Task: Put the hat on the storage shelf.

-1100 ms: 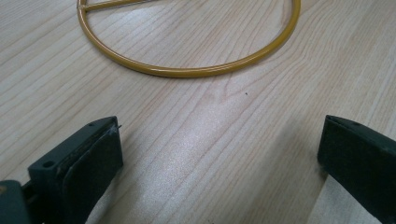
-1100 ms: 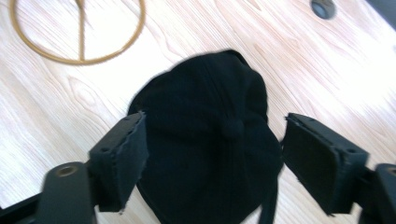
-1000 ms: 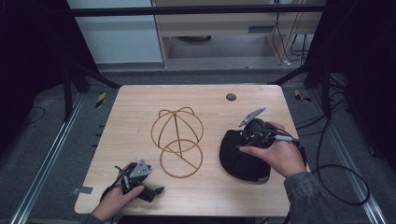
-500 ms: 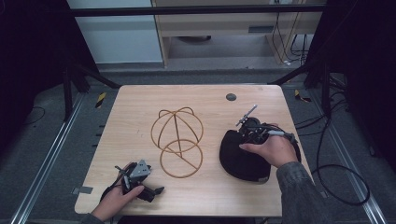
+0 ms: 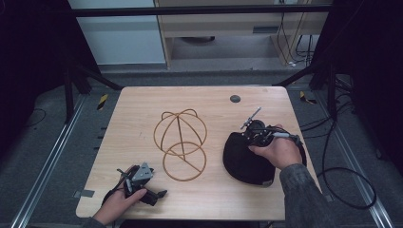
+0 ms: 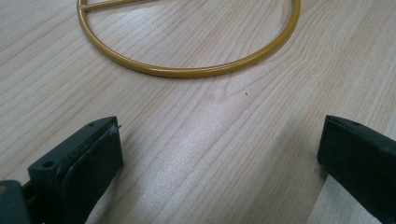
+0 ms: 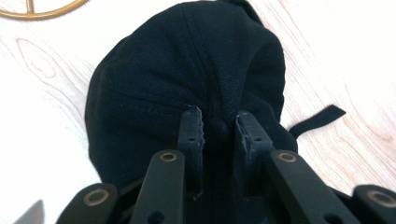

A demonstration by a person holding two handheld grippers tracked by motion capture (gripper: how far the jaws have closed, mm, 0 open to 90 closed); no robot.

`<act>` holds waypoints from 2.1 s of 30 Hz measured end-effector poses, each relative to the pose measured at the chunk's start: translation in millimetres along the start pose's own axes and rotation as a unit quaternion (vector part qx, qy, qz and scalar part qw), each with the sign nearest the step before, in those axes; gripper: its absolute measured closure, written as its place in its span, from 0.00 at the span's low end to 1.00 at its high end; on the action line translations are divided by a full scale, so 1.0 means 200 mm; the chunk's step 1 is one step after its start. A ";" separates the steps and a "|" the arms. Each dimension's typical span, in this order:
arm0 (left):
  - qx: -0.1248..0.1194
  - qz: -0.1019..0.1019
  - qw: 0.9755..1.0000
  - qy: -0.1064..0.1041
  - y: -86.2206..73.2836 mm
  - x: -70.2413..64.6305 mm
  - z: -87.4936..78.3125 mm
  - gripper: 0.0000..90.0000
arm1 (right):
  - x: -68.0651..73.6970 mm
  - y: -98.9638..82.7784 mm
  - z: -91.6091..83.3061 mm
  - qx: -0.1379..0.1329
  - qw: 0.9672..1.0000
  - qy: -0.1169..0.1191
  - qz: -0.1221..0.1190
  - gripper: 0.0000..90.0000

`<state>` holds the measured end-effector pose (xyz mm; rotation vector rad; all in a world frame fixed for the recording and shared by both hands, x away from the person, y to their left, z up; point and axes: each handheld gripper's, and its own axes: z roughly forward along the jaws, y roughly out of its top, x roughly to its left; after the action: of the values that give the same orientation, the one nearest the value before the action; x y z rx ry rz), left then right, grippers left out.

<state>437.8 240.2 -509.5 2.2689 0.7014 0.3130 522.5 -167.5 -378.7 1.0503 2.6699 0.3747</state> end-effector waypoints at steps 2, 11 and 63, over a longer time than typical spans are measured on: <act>0.000 0.000 1.000 0.000 0.00 0.00 0.00 0.00 | -0.01 -0.01 -0.03 -0.009 1.000 0.005 0.001 0.84; 0.000 0.001 1.000 0.000 0.00 0.00 0.00 0.00 | 0.02 -0.03 -0.19 -0.064 0.998 0.012 0.003 0.84; 0.001 0.001 1.000 0.000 0.00 0.00 0.00 0.00 | 0.07 0.01 -0.88 -0.321 0.947 -0.006 0.018 0.84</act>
<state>437.9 240.4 -509.2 2.2726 0.6993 0.3138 457.8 -182.8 -215.7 0.8736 2.2439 1.1404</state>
